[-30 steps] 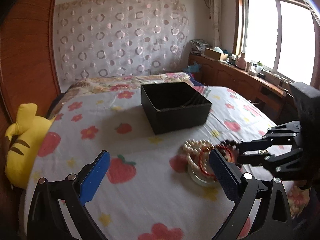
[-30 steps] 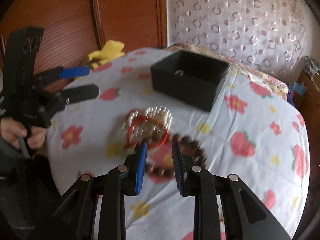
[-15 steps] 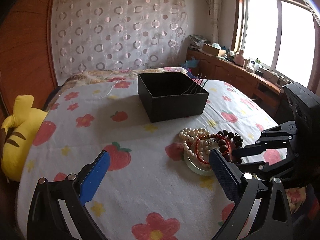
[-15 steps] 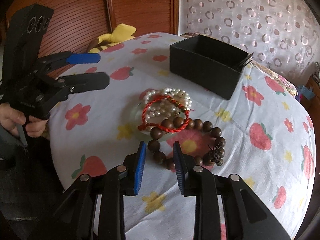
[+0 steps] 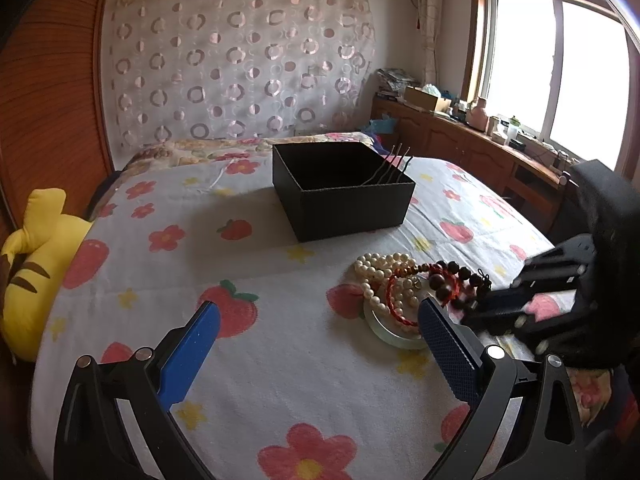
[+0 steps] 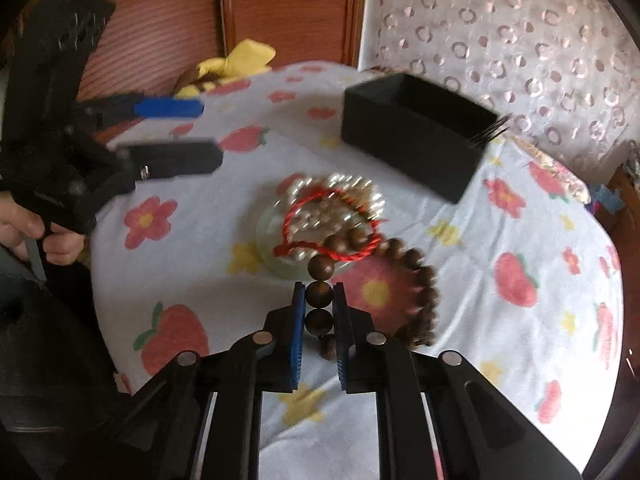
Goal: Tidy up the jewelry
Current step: 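Grasp the brown bead bracelet with the right tool and lift it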
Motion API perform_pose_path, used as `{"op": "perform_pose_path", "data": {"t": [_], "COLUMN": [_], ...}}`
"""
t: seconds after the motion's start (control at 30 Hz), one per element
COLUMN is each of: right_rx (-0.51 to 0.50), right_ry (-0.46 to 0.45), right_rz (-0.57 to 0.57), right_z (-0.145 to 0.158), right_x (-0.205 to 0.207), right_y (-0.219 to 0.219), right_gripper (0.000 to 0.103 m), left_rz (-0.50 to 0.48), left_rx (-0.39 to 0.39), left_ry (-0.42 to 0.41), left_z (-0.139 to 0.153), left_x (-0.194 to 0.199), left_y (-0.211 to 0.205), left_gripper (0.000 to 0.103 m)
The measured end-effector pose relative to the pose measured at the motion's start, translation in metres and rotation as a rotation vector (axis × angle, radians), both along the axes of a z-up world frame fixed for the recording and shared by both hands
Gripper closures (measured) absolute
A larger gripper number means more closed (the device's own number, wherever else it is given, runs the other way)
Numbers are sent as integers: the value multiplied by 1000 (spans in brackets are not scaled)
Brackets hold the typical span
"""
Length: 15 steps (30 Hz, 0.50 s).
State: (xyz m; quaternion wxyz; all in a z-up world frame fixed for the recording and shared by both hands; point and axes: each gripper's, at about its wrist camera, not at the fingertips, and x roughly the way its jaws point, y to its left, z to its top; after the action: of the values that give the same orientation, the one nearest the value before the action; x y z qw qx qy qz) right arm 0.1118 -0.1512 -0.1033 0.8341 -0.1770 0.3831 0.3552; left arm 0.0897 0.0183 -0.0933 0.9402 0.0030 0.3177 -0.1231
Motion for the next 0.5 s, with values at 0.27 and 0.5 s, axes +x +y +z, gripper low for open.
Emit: {"op": "perform_pose_path", "data": {"t": [0.27, 0.5], "right_rx": [41, 79], "right_ry": [-98, -151], "right_rz": [-44, -86], "right_z": [44, 67], "right_x": [-1, -1], "right_y": [-20, -36], "right_gripper": [88, 88], "left_rz": [-18, -51], "left_rx": [2, -6], "left_ry": [5, 12], "left_z": [-3, -1], "left_x": [-1, -1], "left_y": [-9, -17], "left_gripper": [8, 8]}}
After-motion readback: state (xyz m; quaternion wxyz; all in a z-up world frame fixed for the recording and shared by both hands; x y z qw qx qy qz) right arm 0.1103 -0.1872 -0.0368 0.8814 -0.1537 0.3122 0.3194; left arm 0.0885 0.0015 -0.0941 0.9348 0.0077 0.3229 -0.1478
